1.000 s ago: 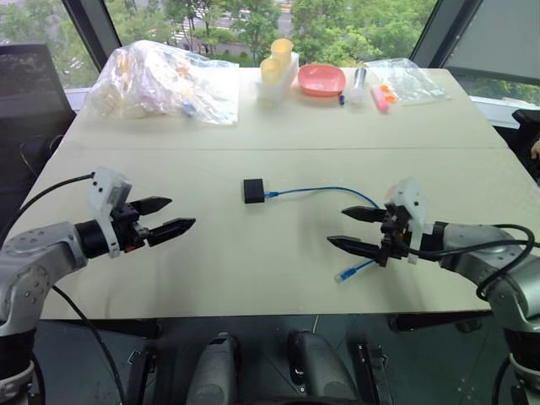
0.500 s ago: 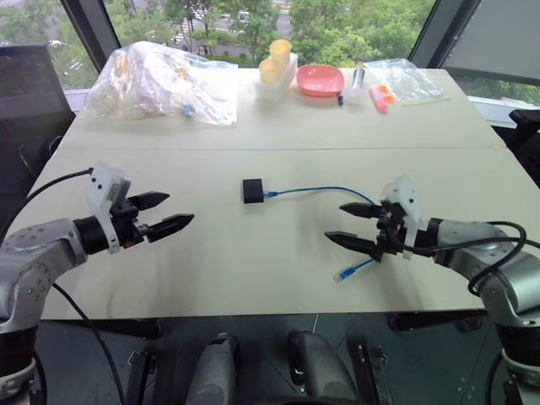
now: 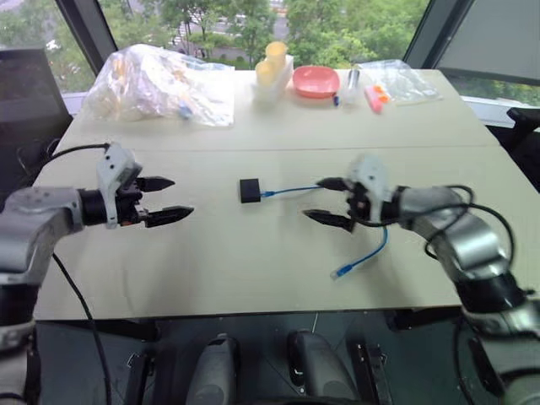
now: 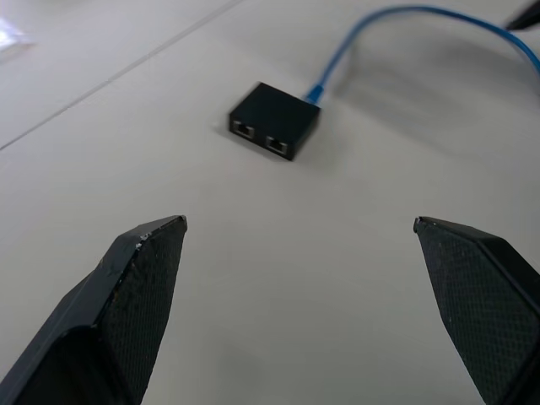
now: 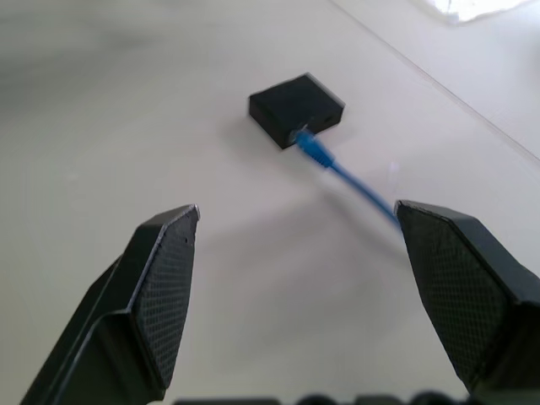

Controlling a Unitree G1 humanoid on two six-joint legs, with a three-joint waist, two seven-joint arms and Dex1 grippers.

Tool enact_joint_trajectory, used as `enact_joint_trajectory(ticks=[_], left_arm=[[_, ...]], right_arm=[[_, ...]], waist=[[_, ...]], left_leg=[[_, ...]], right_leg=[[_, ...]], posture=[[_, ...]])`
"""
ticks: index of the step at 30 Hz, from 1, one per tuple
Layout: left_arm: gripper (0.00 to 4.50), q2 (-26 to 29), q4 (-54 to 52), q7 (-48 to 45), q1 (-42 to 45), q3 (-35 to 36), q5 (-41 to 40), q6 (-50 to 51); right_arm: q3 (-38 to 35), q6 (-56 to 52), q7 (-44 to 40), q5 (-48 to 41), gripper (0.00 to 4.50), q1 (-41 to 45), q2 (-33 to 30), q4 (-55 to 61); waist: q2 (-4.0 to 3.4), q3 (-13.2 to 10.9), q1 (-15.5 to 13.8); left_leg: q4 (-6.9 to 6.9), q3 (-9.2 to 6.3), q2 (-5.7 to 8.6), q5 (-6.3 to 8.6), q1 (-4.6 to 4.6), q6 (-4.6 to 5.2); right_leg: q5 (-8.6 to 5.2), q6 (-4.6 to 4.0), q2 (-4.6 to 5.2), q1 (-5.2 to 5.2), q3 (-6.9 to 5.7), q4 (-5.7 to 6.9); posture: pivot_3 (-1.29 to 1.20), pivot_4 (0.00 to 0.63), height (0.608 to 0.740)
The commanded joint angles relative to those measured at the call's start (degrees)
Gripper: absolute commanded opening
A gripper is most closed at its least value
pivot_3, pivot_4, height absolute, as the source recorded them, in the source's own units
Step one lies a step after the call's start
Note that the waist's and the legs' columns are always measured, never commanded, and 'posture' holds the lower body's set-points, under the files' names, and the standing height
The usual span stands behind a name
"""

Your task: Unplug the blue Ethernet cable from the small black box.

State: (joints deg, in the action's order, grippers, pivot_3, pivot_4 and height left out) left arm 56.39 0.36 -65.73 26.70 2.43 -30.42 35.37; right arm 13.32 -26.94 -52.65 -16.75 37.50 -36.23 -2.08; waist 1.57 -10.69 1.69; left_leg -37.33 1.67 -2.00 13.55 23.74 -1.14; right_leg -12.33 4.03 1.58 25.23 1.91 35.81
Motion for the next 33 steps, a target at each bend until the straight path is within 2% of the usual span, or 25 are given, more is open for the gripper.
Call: enact_joint_trajectory(ticks=[1, 7, 13, 16, 21, 22, 26, 29, 31, 33], left_arm=[[4.48, 3.1, 4.0, -10.9, 5.7, -2.9, 0.6, -0.9], [4.48, 1.2, 8.1, -15.0, 10.6, -4.5, 2.3, -1.9], [4.48, -0.2, -0.2, -9.9, 4.8, 2.5, -3.2, 4.6], [4.50, 0.1, -3.5, -7.4, 0.7, 5.5, -4.2, 5.9], [4.50, 0.4, -5.1, -5.0, -2.1, 8.5, -5.0, 6.7], [4.50, 0.4, -4.9, -4.8, -2.0, 8.5, -5.0, 6.6], [4.50, -0.2, -2.5, -4.5, 0.1, 7.3, -3.5, 4.9], [4.50, -2.6, 5.3, -5.1, 6.0, 5.9, -2.7, 3.5], [4.50, -6.7, 14.2, -5.0, 13.6, 6.2, -3.5, 3.0], [4.50, -13.2, 27.0, 1.7, 24.3, 10.8, -6.0, 4.2]], right_arm=[[5.1, 10.0, -4.9, 6.6, 3.87, 10.1, 6.0, -18.9], [7.8, 24.1, -9.9, 14.1, 3.87, 25.6, 17.2, -51.4], [8.3, 30.2, -7.3, 21.7, 3.87, 32.2, 22.4, -69.7], [8.3, 31.4, -8.7, 24.2, 2.95, 32.4, 22.9, -72.6], [8.3, 34.9, -7.2, 27.5, 0.34, 32.1, 23.1, -73.6], [8.5, 35.7, -6.5, 28.2, 0.05, 32.1, 23.0, -73.6], [10.6, 41.9, 2.0, 33.6, 0.05, 32.8, 22.2, -73.0], [13.4, 50.2, 15.6, 40.4, 0.05, 35.3, 18.6, -69.6], [14.5, 55.6, 25.1, 44.6, 0.05, 35.5, 15.4, -64.6], [12.4, 59.7, 31.4, 44.5, 0.05, 33.4, 14.2, -58.9]], waist=[[0.00, 0.0, 0.5], [-0.01, 0.0, 0.9], [-0.01, 0.0, 0.9], [0.00, 0.0, 0.9], [0.00, 0.0, 0.7], [0.00, 0.0, 0.8], [0.00, 0.0, 0.8], [-0.03, 0.0, 0.5], [-0.03, 0.0, 0.2], [0.03, 0.0, -0.4]], left_leg=[[0.04, 0.00, 0.00, 0.00, 0.05, 0.00], [0.16, -0.04, 0.02, 0.00, 0.20, 0.01], [0.19, -0.09, 0.01, 0.00, 0.30, 0.01], [0.17, -0.10, 0.02, 0.00, 0.21, 0.00], [0.18, -0.12, 0.01, -0.01, -0.36, -0.02], [0.17, -0.12, 0.02, -0.03, -0.41, -0.05], [0.06, -0.11, 0.03, -0.07, -0.48, -0.11], [0.06, -0.12, 0.04, -0.08, -0.46, -0.13], [0.05, -0.12, 0.09, -0.15, -0.33, -0.25], [0.02, -0.10, 0.15, -0.18, -0.16, -0.28]], right_leg=[[-0.01, 0.01, 0.00, 0.08, 0.01, 0.04], [0.01, 0.40, -0.02, 0.27, 0.00, 0.28], [0.01, 0.44, 0.02, 0.33, -0.01, 0.28], [0.01, 0.44, 0.04, 0.27, 0.00, 0.35], [-0.11, 0.23, 0.02, -0.22, 0.00, 0.37], [-0.12, 0.19, 0.02, -0.29, 0.00, 0.36], [-0.10, 0.13, 0.05, -0.39, 0.01, 0.36], [-0.10, 0.12, 0.05, -0.38, 0.01, 0.37], [-0.09, 0.13, 0.08, -0.25, 0.02, 0.37], [-0.08, 0.18, 0.12, -0.13, 0.03, 0.37]], posture=[[0.00, 0.150, 0.740], [0.00, 0.150, 0.740], [0.00, 0.150, 0.740], [0.00, 0.150, 0.740], [0.00, 0.150, 0.740], [0.00, 0.150, 0.740], [0.00, 0.150, 0.740], [0.00, 0.150, 0.740], [0.00, 0.150, 0.740], [0.00, 0.150, 0.740]])
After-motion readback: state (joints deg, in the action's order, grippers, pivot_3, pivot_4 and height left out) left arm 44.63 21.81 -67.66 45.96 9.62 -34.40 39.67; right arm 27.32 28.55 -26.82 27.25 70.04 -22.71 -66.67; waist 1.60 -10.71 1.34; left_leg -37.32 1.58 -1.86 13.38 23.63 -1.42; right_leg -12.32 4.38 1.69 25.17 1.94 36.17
